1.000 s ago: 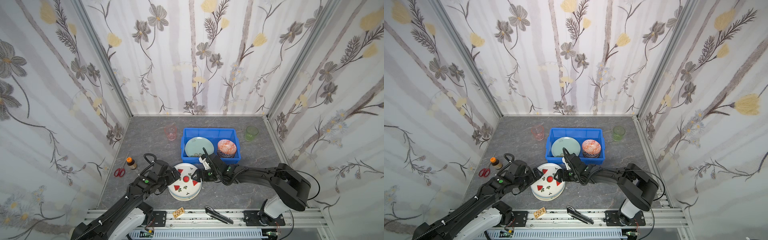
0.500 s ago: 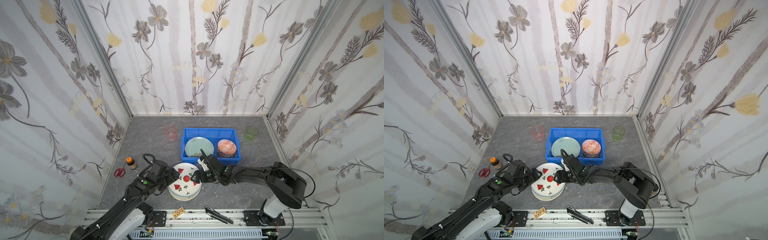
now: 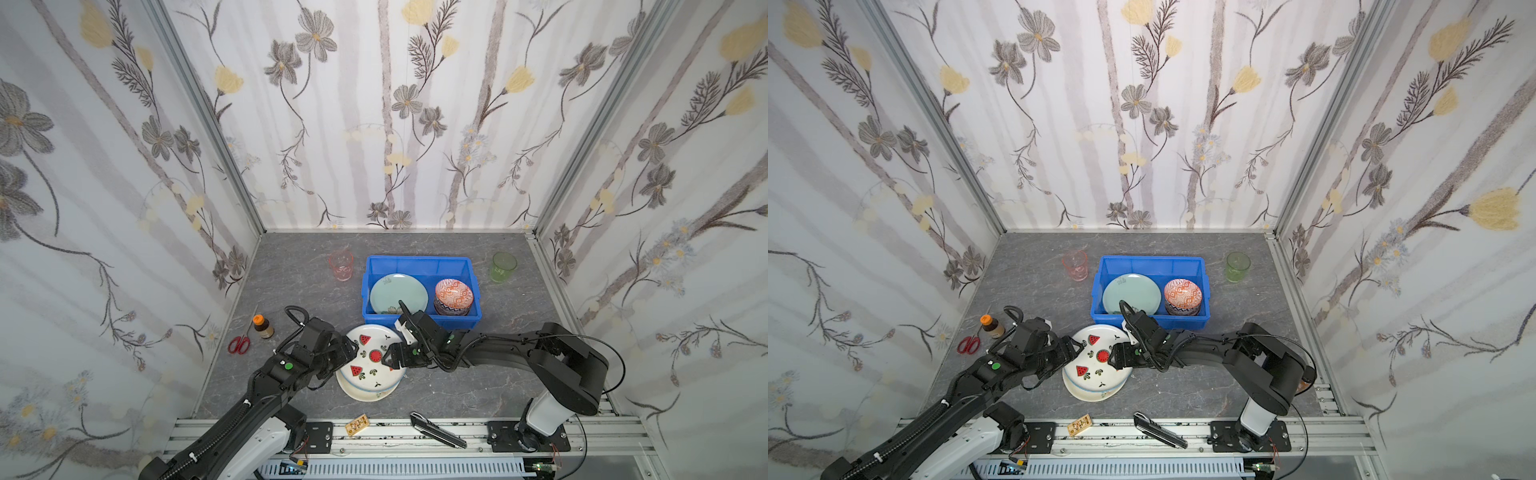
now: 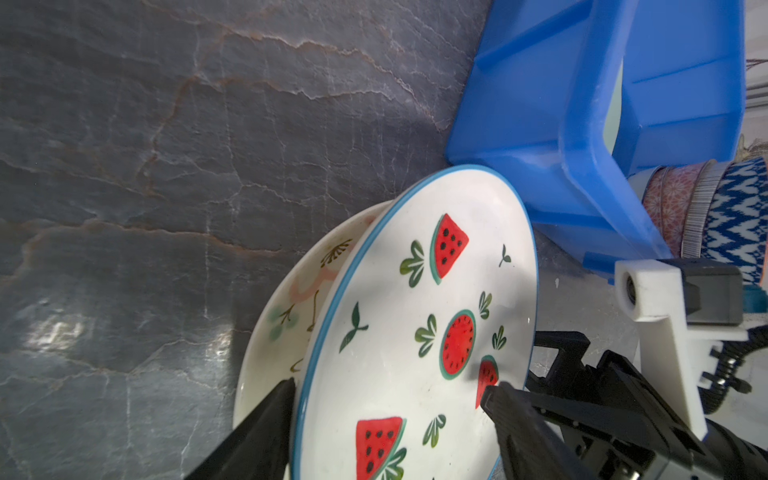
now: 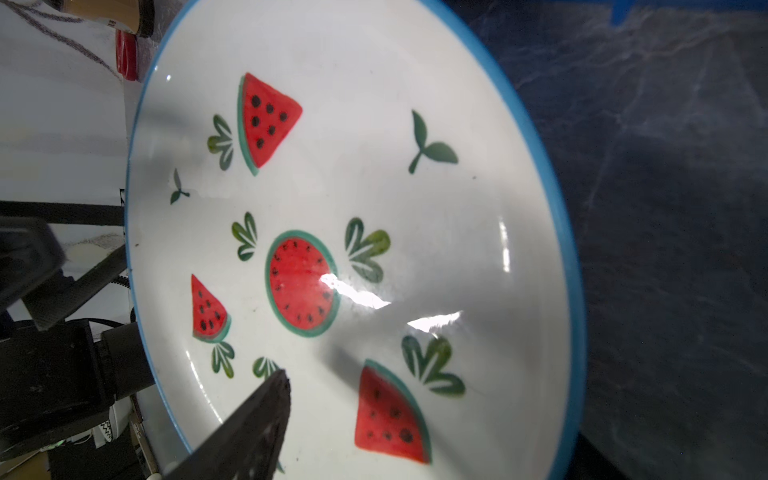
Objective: Place the mixed dishes into the plastic bin
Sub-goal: 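Close both grippers on the watermelon plate rim nearest the robot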
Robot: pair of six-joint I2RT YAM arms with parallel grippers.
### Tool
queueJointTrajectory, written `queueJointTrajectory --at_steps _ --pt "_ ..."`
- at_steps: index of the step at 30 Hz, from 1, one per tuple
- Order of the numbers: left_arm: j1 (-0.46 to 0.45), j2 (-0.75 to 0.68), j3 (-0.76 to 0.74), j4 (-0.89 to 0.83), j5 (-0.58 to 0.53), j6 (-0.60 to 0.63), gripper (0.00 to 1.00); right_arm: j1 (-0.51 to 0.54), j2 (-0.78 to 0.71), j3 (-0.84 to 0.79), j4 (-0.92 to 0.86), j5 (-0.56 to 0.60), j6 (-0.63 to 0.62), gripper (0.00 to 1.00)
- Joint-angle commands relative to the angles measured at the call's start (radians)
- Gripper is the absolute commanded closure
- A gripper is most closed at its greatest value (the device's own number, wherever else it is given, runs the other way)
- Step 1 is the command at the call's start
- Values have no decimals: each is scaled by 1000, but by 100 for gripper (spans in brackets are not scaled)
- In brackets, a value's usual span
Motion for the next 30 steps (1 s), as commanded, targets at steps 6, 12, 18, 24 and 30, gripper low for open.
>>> queueJointTrajectory --at_steps 6,12,18,24,30 --pt "-11 18 -22 144 99 8 24 10 -21 14 107 -71 -19 22" --pt "-24 45 -32 154 84 8 22 9 -59 0 94 -39 -15 22" --pt "-38 74 -32 176 76 6 22 6 -67 -13 108 -34 -4 23" --pt "-44 73 -37 190 59 -6 24 6 -73 -22 115 -34 2 24" --pt "-46 66 -57 199 62 -11 25 6 -96 -30 117 -27 12 24"
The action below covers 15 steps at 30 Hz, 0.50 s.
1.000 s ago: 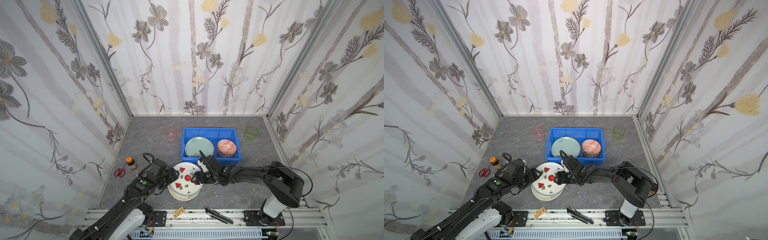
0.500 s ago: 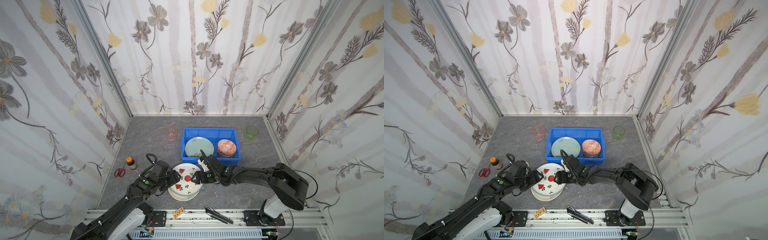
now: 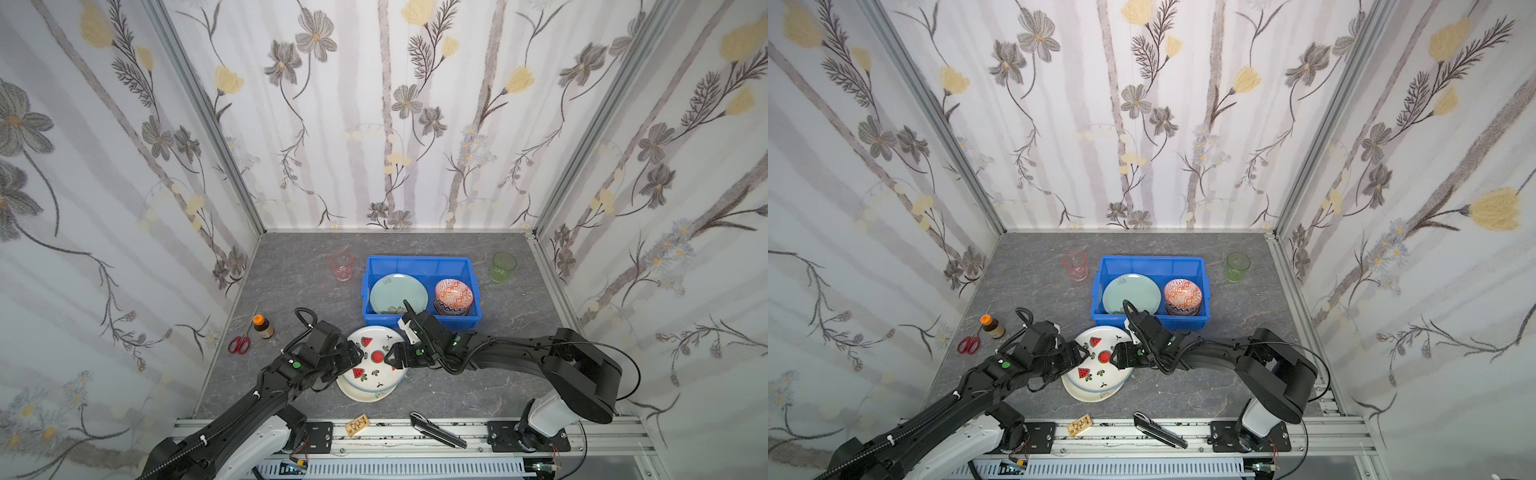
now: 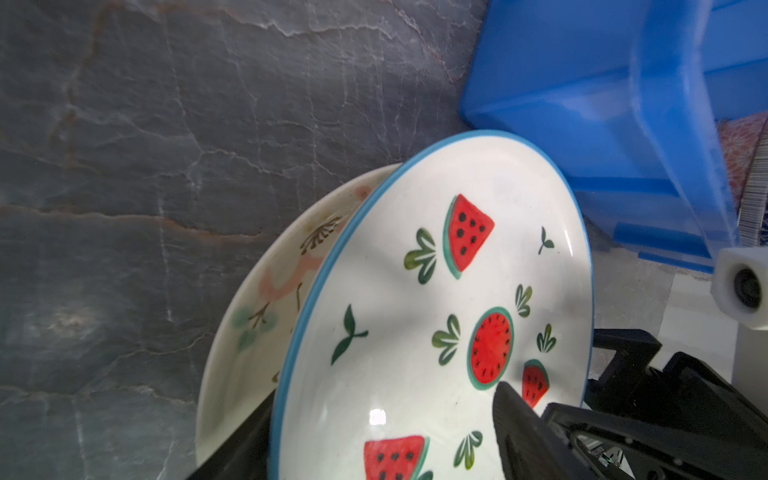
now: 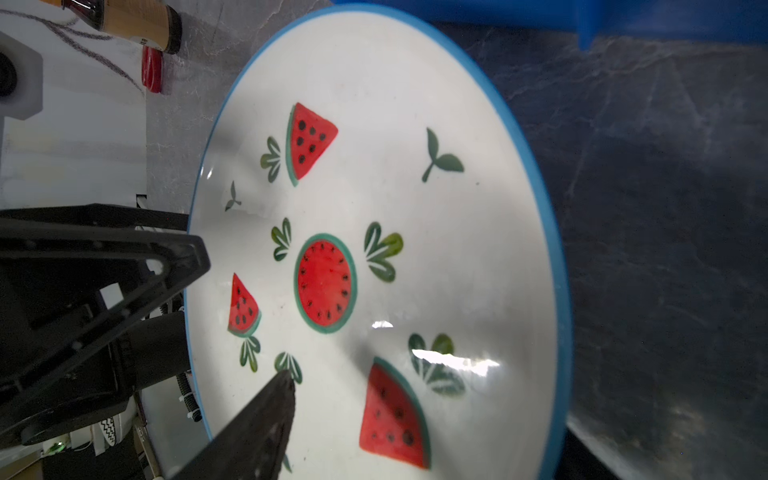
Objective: Place the mixed dishes into the plastic bin
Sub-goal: 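Close both grippers on the watermelon plate rim nearest the robot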
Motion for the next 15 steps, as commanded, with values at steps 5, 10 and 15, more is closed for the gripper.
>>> queueJointTrajectory --at_steps 5,10,15 --pt "-5 0 -11 124 40 -19 25 3 -36 -6 128 -43 18 26" --pt "-14 13 -10 137 38 -23 25 0 -45 -13 158 -46 39 30" --pt "-30 28 -9 153 34 -32 25 -4 -53 -64 221 -56 80 39"
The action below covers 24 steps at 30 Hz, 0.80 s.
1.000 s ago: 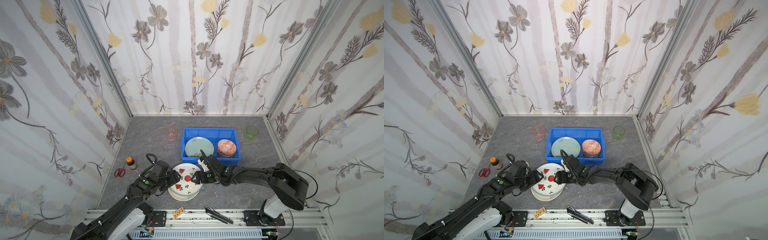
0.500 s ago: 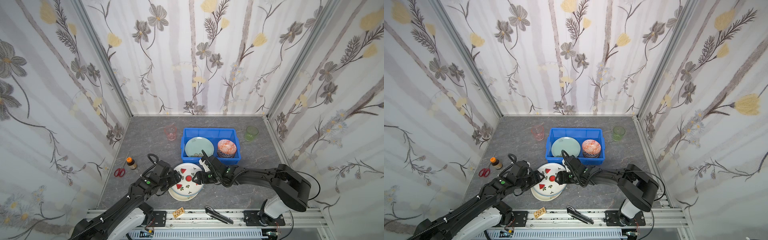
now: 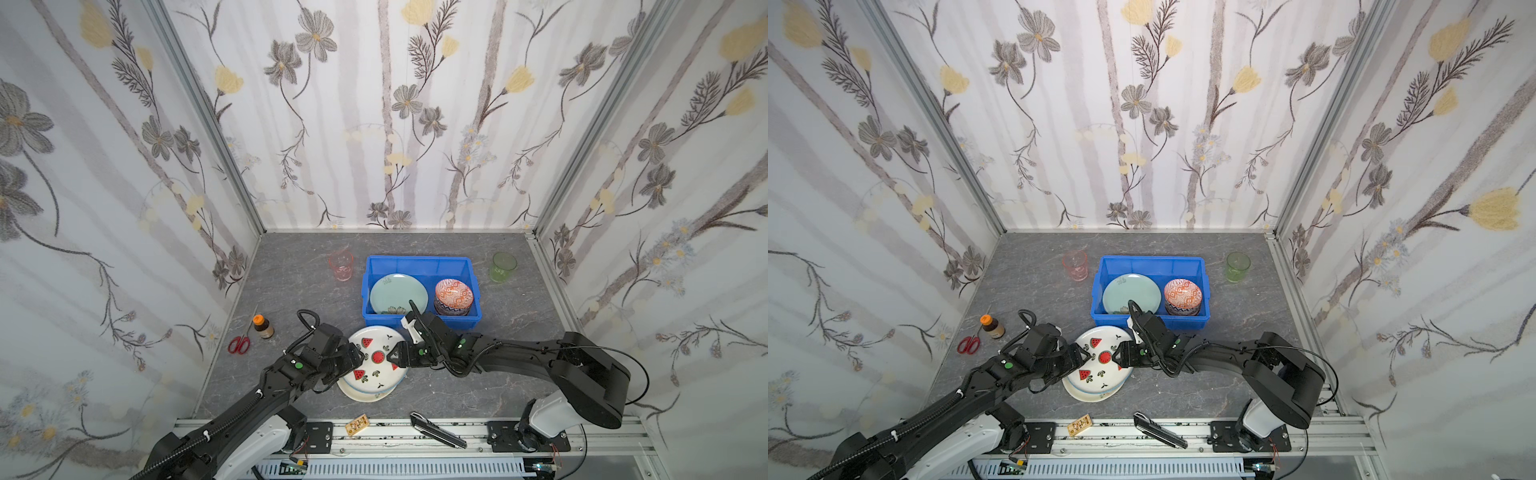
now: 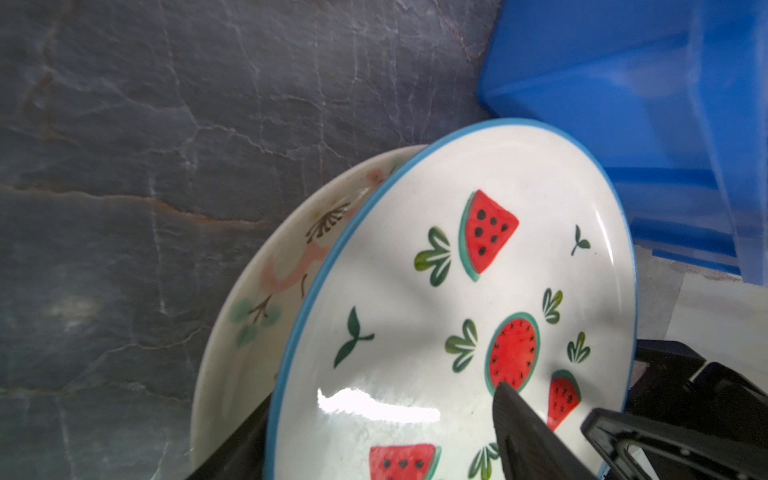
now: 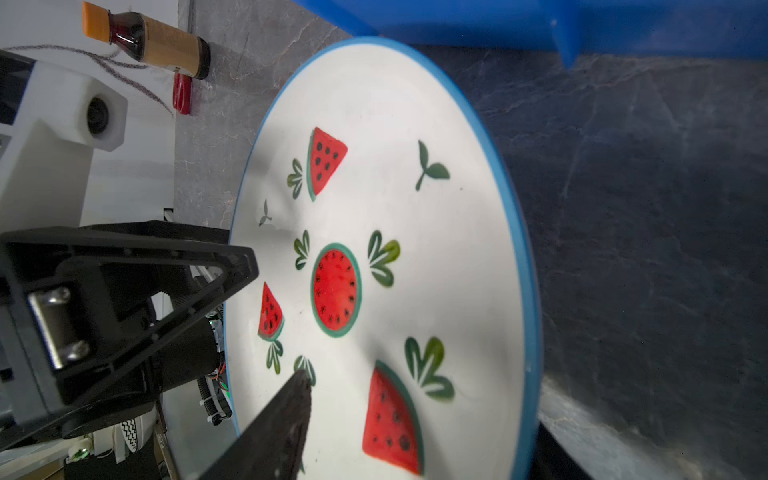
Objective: Place the mixed dishes into the plastic bin
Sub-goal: 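Close both grippers on the watermelon plate rim nearest the robot, then lift the watermelon plate off the cream bird plate with both grippers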
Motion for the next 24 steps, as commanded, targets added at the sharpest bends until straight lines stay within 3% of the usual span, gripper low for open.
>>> queueJointTrajectory --at_steps 1,12,24 --pt "-11 7 2 138 34 -12 25 2 -12 -11 170 -59 42 41" --pt "-35 19 -2 154 24 -18 23 -9 -47 -61 246 -53 109 69" --pt "-36 -1 -14 154 23 -22 15 -17 -146 -103 241 -24 142 81"
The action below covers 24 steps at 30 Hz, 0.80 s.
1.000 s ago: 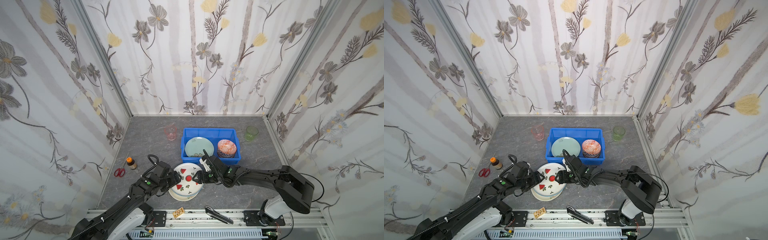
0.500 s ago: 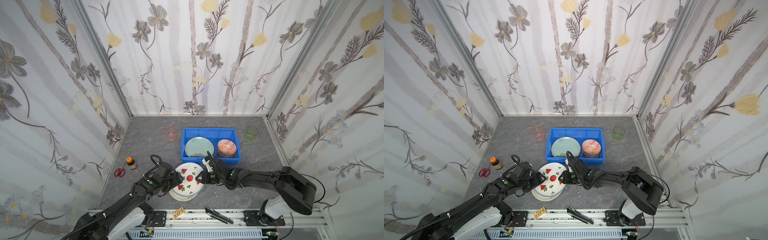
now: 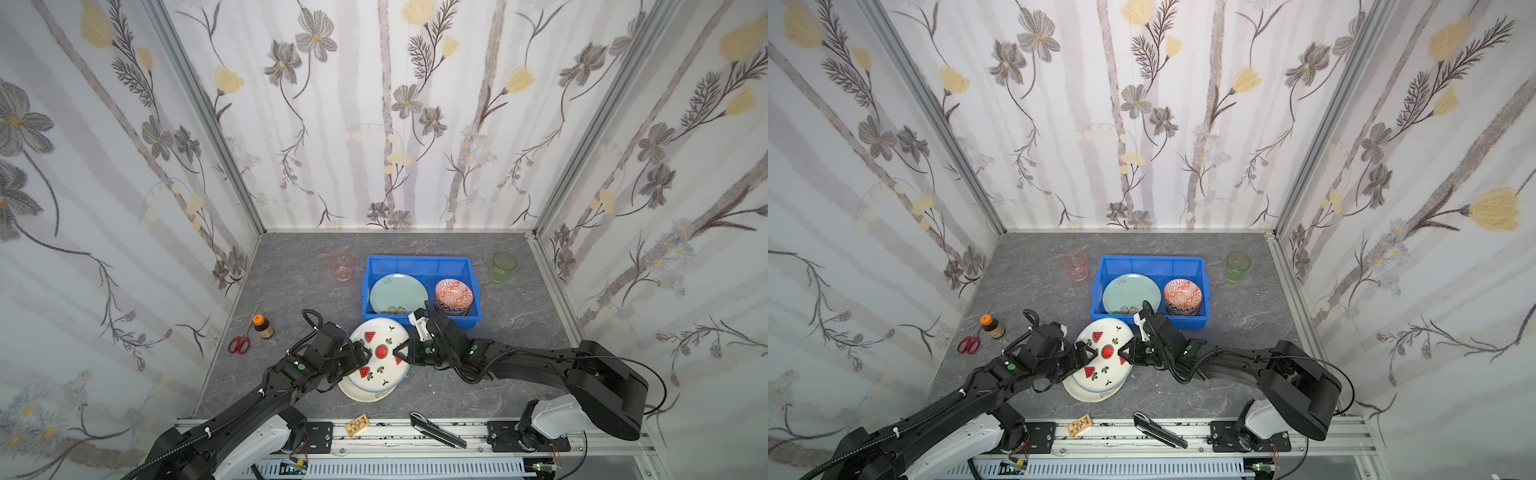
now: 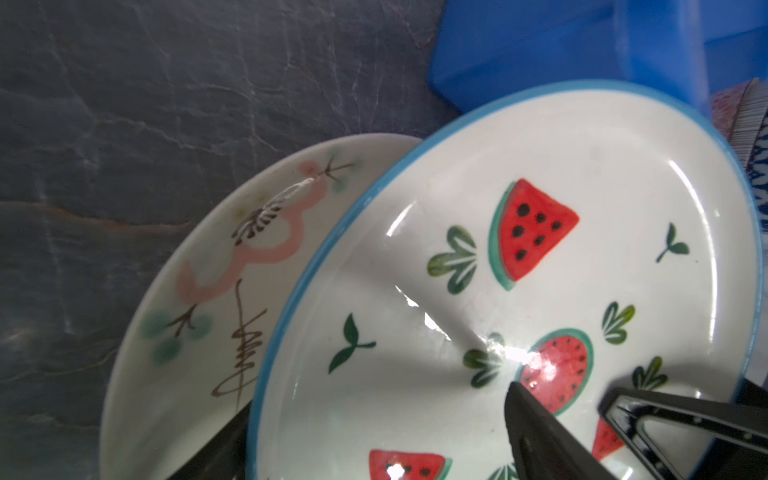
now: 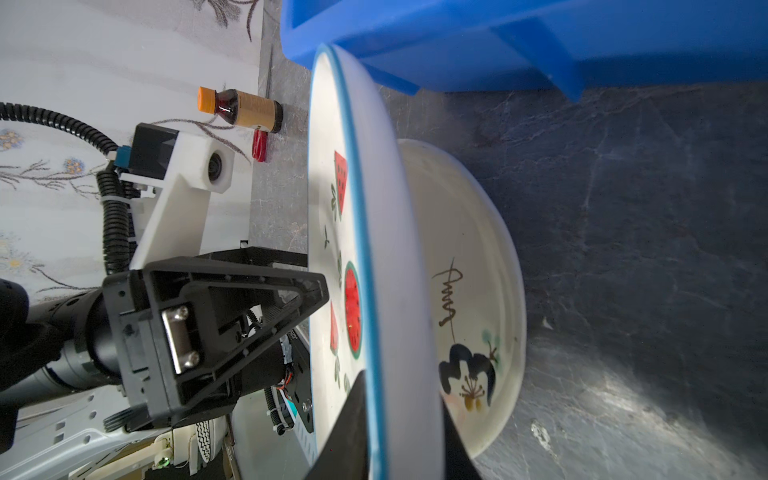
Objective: Place the mixed dishes into the plastic bin
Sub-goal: 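Lift the watermelon plate off the cream bird plate with both grippers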
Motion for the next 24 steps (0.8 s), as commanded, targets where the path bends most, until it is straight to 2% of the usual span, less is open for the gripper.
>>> queueJointTrajectory --at_steps 1,13,19,24 --pt "-1 -6 -2 67 8 -3 14 1 -33 -3 69 -5 11 82" --pt "-1 -29 10 65 4 -4 0 -4 -139 -16 -36 51 -11 88" --pt "-1 -62 26 63 10 -13 0 -8 -193 -10 -108 63 -34 89" --pt "0 -101 80 53 18 -18 0 -22 -245 31 -248 55 -103 90"
